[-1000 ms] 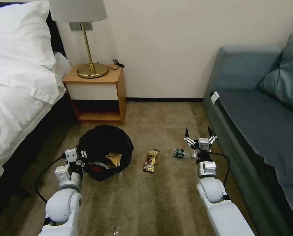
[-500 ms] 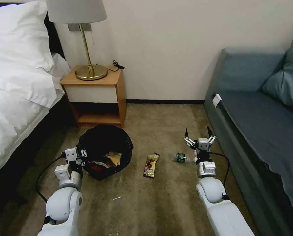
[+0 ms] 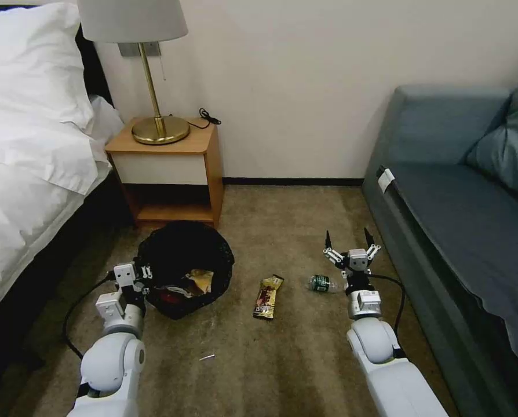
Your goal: Pick up the trash bin, then pick up the garbage on the floor and place it into the trash bin.
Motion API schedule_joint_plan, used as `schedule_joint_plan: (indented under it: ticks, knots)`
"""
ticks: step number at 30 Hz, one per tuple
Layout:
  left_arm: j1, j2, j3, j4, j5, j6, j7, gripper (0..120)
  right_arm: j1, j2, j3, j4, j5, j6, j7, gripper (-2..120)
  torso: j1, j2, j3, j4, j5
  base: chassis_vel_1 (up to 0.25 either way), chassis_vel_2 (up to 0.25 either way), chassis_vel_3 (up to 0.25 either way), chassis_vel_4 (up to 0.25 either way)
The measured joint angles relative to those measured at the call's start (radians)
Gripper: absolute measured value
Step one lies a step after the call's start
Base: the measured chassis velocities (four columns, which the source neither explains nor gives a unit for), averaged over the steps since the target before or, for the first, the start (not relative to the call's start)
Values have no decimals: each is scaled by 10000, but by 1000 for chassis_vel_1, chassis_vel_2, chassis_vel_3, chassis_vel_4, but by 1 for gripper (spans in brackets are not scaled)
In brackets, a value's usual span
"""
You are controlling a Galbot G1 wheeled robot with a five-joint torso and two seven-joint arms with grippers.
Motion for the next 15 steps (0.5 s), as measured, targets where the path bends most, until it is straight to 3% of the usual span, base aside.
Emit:
schedule_joint_plan:
  ticks: [12,15]
  knots:
    - [-532,217,42,101,-125,144,-30,4,267,-363,-70,-298,-510,424,-66,100,0,0,0,0,0,0,0,0,0]
    - [-604,214,135,-86,-70,216,-62,4,675,-1295,-767,-833,-580,290,-12,100,0,0,0,0,4,0,0,0,0]
